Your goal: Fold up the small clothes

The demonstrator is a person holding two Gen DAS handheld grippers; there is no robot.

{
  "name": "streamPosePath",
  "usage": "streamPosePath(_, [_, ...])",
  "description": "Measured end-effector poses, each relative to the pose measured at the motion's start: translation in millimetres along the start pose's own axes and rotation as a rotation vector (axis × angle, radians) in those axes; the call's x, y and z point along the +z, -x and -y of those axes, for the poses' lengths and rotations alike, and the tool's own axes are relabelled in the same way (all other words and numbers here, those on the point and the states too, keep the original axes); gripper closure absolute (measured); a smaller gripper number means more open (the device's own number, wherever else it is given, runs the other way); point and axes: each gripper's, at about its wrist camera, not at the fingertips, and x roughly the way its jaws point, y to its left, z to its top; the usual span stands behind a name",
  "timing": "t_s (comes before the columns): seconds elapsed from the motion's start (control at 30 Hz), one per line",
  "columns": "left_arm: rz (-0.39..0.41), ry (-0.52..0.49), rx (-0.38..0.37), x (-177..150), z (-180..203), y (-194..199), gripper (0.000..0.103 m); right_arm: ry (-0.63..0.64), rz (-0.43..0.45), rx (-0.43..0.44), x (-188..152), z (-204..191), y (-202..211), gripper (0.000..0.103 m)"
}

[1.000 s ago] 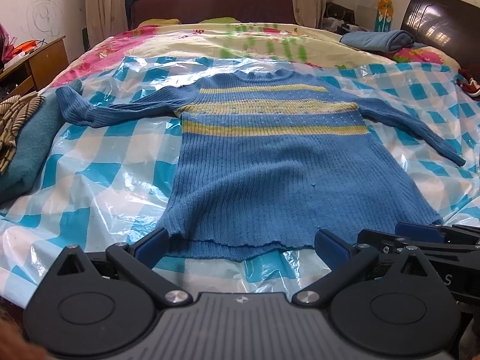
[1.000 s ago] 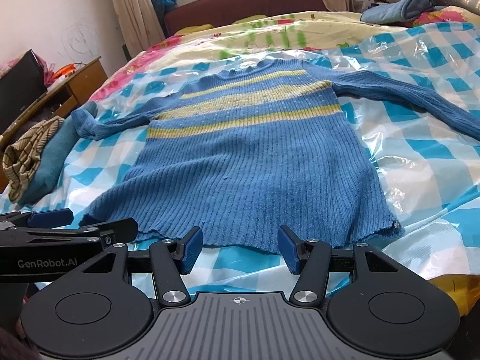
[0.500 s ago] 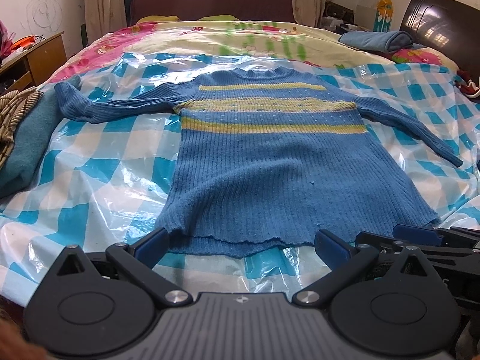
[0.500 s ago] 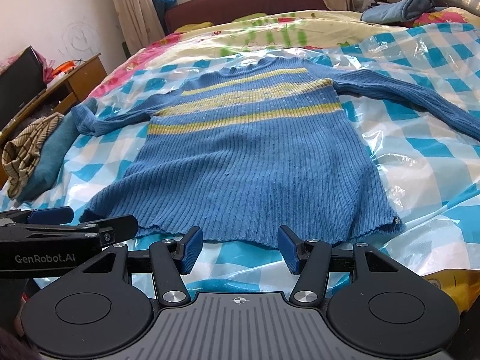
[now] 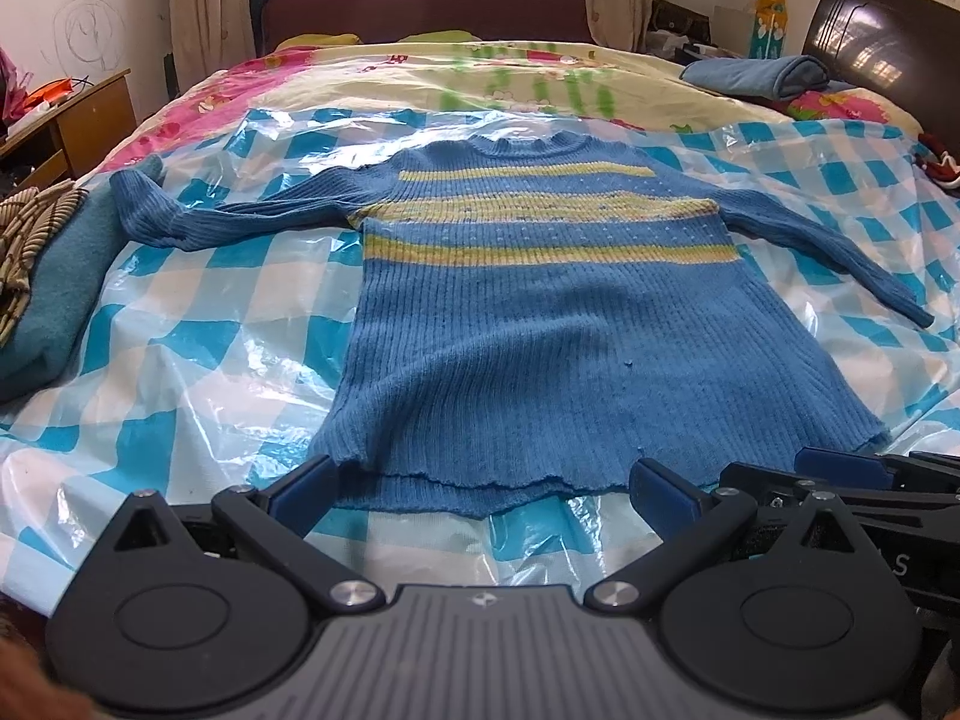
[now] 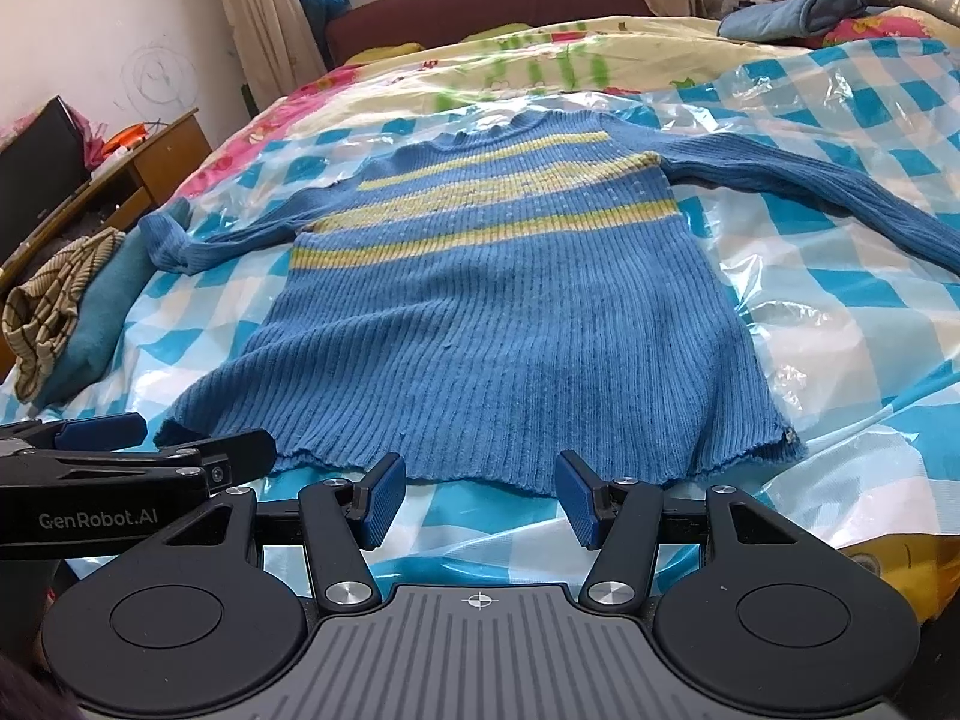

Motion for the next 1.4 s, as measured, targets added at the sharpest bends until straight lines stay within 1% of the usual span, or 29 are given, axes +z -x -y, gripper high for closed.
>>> streamPosePath(0.4, [-0.019, 0.003, -0.002, -3.9, -0.1, -7.1, 0.0, 0.001, -0.011, -0.014, -3.4, 1.9, -5.3, 0.048])
streamPosePath(0.67, [0.012, -0.003, 0.01, -5.1, 0.7, 1.6, 0.0, 0.017, 0.015, -0.019, -4.4, -2.6, 3.6, 0.048])
streamPosePath(1.03, [0.019, -0.006, 0.017, -6.0, 1.4, 5.7, 0.0, 0.017, 0.029, -0.021, -6.8, -2.2, 8.7, 0.048])
streamPosePath(1.4, [0.043, -0.021, 0.038, -7.0, 5.5, 19.8, 0.0, 0.024, 0.05, -0.021, -7.9, -2.7, 16.1, 0.048])
